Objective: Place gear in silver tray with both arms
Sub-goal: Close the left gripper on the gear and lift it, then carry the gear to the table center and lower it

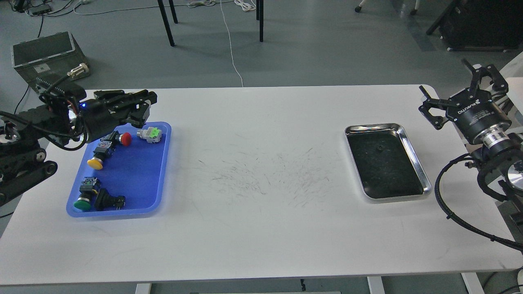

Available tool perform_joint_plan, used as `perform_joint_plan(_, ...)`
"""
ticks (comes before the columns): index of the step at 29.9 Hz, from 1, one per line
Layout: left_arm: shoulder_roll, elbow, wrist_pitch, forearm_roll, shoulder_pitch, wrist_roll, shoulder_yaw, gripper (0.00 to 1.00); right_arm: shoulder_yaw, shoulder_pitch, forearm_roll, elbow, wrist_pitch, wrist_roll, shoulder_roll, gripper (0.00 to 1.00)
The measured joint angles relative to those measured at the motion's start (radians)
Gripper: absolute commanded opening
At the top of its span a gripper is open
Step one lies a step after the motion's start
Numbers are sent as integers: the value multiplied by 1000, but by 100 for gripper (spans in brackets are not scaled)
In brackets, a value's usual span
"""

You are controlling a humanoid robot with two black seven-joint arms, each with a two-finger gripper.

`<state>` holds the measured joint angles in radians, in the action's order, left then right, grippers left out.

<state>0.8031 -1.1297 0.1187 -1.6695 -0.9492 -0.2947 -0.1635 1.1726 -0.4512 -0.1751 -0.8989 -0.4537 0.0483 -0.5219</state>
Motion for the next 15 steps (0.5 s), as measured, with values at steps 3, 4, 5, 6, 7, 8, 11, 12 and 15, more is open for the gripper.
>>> perform_joint_plan(3,-83,-41,-13,3,-20,47,0,7,-1,-2,0,1,15,1,-1,98)
perform_joint_plan(4,-130,-44,-14,1,-21,60,3,7,-1,-3,0,1,18,1,-1,98)
perform_joint_plan(5,-172,-44,-14,-2,-21,71,6,7,-1,-3,0,1,21,1,-1,98)
perform_joint_plan(6,-222,-41,-14,-5,-18,84,10,7,-1,-3,1,2,23,1,-1,98)
perform_joint_plan(7,-271,-34,-14,-8,-14,97,13,7,-1,-3,1,2,26,1,-1,98)
perform_joint_plan(8,-314,-23,-14,-11,-7,109,15,7,-1,-3,1,2,28,1,-1,98)
perform_joint_plan(11,-453,28,-15,-32,15,128,18,7,-1,-3,1,2,34,1,-2,98)
perform_joint_plan(12,-498,50,-15,-47,20,130,18,7,-1,-3,2,2,35,1,-3,98)
perform_joint_plan(15,-608,106,-15,-87,30,132,18,7,-1,-10,10,3,38,1,-4,98)
